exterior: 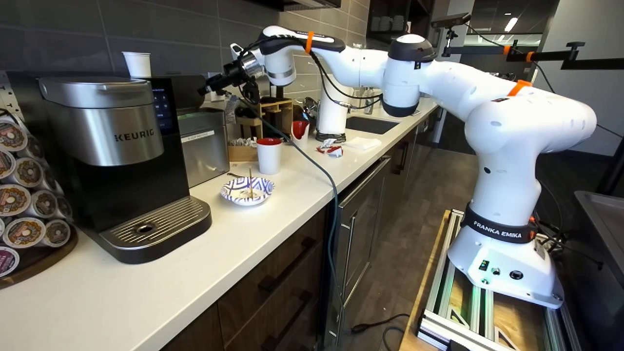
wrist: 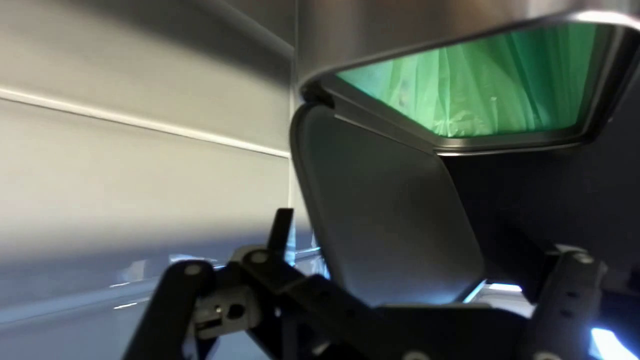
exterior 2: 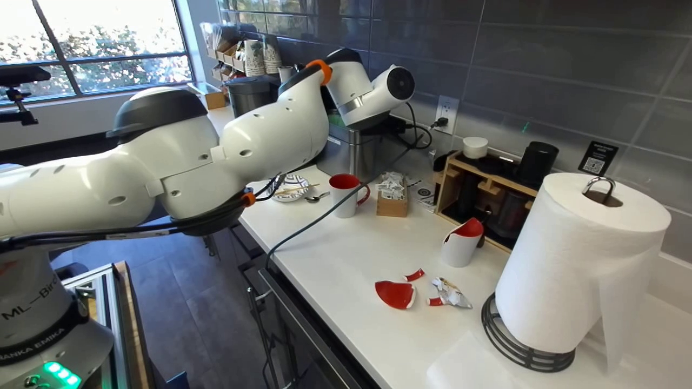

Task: Close the silver bin.

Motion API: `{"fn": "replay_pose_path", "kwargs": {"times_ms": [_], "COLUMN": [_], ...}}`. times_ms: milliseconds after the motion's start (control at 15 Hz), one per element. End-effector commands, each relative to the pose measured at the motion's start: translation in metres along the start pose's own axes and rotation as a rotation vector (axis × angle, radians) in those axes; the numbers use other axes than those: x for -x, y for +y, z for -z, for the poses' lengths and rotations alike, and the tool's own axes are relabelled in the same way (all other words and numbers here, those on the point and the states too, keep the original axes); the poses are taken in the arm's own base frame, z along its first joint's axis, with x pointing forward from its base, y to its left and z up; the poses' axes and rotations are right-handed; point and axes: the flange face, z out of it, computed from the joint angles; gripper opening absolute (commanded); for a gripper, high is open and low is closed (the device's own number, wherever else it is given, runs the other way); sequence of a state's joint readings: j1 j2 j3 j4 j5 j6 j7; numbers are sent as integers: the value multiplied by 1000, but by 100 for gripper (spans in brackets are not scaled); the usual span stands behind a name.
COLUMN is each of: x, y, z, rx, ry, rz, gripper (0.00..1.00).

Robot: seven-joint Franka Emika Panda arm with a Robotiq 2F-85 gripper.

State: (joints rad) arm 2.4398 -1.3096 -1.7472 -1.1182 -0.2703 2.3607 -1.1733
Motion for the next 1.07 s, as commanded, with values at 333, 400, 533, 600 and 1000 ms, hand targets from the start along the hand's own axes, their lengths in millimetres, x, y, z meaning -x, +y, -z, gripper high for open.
{"fn": "replay_pose_path", "kwargs": {"times_ms": [333, 400, 533, 600, 1000], "x": [16, 19, 16, 12, -8], "y": [-11, -13, -11, -12, -42], "z": [59, 68, 93, 107, 167], "rx": [-202, -215, -203, -194, -80], "ry": [-97, -109, -78, -48, -16], "rz": [-166, -187, -193, -194, -278], "gripper": [100, 100, 100, 100, 100]}}
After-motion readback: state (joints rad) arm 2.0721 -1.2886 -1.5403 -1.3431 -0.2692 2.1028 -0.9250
